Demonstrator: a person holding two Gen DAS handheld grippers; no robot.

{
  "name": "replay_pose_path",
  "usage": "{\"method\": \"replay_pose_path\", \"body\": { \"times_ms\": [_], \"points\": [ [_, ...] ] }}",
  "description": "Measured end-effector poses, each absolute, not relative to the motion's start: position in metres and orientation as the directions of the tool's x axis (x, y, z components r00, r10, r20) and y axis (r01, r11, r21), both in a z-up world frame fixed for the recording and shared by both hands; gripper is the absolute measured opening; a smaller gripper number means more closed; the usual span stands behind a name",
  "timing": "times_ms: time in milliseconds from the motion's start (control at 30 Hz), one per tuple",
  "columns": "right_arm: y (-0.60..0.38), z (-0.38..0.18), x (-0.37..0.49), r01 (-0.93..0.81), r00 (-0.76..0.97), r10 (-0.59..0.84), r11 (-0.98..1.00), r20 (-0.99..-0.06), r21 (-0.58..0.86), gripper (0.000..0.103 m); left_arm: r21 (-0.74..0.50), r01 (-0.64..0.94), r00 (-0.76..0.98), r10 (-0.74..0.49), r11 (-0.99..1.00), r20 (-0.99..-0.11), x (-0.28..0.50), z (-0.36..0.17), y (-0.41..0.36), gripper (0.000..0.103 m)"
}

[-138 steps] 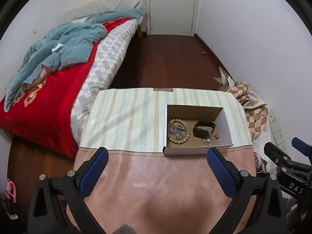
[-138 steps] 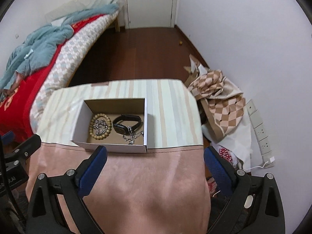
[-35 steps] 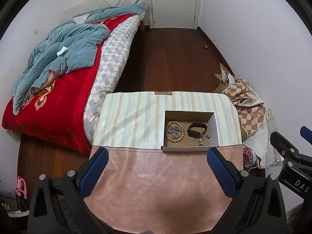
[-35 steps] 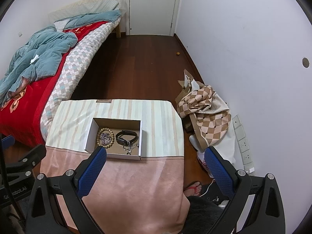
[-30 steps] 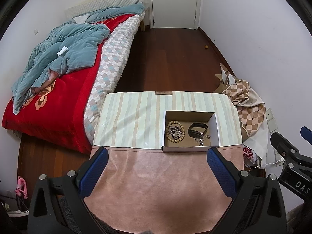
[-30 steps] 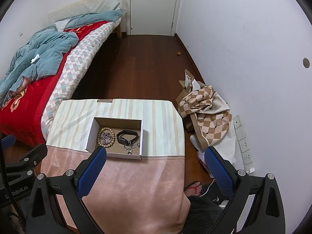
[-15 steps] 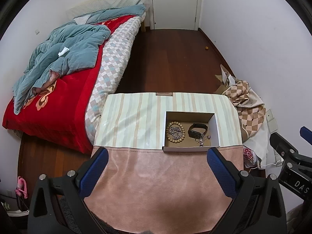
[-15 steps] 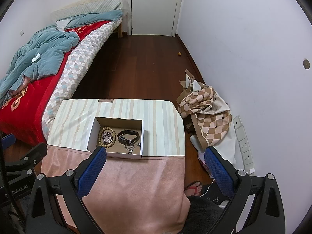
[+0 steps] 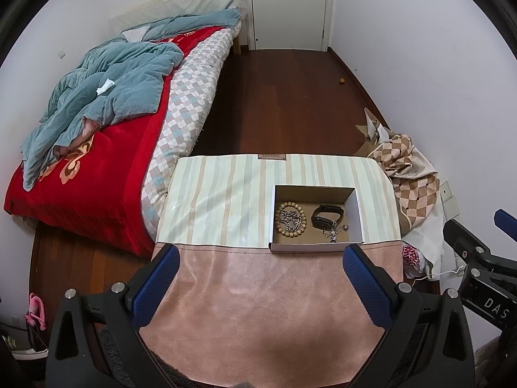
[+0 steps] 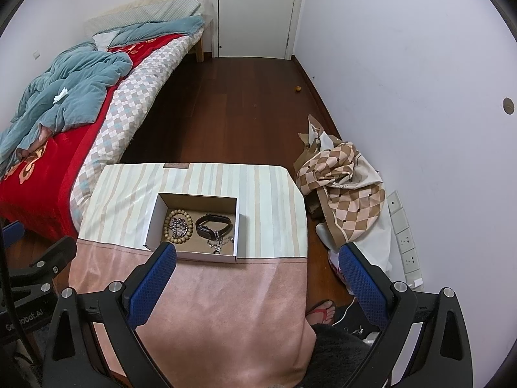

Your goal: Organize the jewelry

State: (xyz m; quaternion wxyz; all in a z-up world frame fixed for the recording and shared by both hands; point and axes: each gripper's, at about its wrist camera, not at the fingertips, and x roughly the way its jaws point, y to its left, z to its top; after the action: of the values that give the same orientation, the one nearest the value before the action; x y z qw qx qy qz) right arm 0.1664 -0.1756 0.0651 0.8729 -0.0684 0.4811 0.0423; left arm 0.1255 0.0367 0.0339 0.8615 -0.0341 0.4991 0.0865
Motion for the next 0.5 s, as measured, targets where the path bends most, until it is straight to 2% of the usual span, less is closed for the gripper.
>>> {"method": "replay_pose_path", "body": {
  "times_ms": [500],
  "points": [
    [-0.1754, 0.0640, 0.1662, -0.140, 0.532, 0.007, 0.987, -0.847, -0.079, 0.102, 0.024, -0.190, 0.487, 0.115, 0.982, -0.866, 0.1236, 0.0322, 0.0375, 0.103]
  ]
}}
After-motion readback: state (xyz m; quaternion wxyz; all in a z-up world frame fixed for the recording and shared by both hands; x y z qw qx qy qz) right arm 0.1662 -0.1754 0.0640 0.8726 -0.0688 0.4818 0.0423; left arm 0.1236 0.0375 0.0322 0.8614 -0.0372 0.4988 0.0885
